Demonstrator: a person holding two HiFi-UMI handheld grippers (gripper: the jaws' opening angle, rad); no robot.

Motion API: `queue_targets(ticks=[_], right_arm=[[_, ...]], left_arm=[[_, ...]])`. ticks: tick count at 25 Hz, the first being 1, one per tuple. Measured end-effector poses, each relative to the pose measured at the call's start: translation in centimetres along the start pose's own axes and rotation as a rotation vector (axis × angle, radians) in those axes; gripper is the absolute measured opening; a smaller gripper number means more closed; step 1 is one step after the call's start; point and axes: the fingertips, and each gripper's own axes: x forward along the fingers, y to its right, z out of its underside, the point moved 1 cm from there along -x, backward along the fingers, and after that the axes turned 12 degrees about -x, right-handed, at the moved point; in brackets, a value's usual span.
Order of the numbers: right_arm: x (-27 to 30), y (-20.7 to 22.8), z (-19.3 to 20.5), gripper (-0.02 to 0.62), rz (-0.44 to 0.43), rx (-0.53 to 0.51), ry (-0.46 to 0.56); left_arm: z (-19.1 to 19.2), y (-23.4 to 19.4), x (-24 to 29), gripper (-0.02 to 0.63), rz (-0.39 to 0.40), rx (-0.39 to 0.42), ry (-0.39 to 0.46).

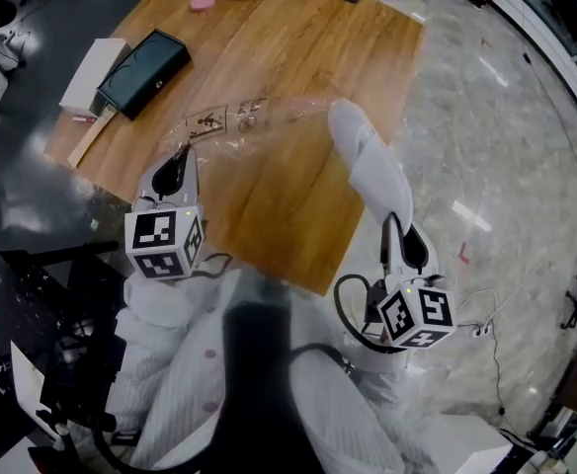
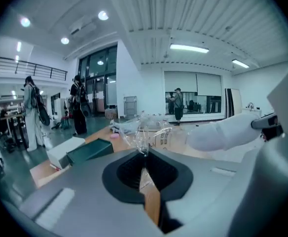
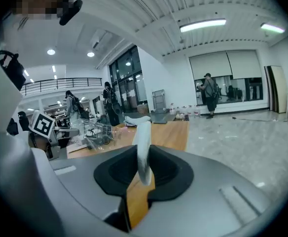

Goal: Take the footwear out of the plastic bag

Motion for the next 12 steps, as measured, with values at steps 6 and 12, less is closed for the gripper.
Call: queue_targets(ticks=[6,12], right_arm=[[-0.2,-2.3,-0.5,0.075,0.017,-0.050,0.063],[-1.0,-2.4,-0.8,0.074,0.019,-0.045,0.083]], left_arm=[[-0.8,1.5,-0.8,0.003,0.041,-0.002,0.039],[-0.1,2.1,-1.2,0.003,0.069,-0.015,0.023]])
